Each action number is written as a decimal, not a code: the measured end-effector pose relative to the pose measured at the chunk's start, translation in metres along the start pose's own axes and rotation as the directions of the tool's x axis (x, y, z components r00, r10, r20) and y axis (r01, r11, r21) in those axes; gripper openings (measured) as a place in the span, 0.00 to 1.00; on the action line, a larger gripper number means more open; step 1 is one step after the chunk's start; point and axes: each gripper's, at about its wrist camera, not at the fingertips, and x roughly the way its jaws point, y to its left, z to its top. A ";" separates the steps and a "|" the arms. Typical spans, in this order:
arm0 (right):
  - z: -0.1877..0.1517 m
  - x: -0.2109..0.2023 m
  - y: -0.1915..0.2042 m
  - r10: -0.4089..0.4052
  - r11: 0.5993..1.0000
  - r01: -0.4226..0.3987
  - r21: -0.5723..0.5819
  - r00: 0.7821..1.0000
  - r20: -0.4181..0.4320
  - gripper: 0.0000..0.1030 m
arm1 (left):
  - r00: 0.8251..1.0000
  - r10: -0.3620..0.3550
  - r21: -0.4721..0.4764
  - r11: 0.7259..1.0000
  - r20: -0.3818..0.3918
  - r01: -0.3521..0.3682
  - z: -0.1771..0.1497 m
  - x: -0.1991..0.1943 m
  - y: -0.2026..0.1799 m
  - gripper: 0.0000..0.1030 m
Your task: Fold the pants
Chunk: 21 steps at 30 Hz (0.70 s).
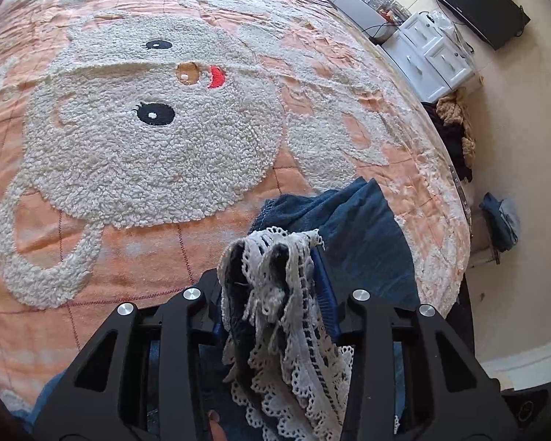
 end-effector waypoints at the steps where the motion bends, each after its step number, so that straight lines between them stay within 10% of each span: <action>1: -0.002 0.002 0.002 -0.001 1.000 0.001 -0.008 1.000 -0.007 0.15 | 1.000 0.004 -0.002 1.000 -0.002 -0.004 -0.001 0.002 0.001 0.30; 10: -0.011 0.024 0.024 -0.005 1.000 0.004 -0.030 0.999 -0.031 0.37 | 0.997 0.067 0.062 0.996 0.027 -0.068 -0.004 0.009 -0.001 0.32; 21: -0.006 -0.033 -0.012 -0.019 0.986 0.006 0.169 0.997 0.079 0.38 | 0.988 0.058 0.015 0.998 0.140 -0.061 -0.008 -0.040 0.006 0.55</action>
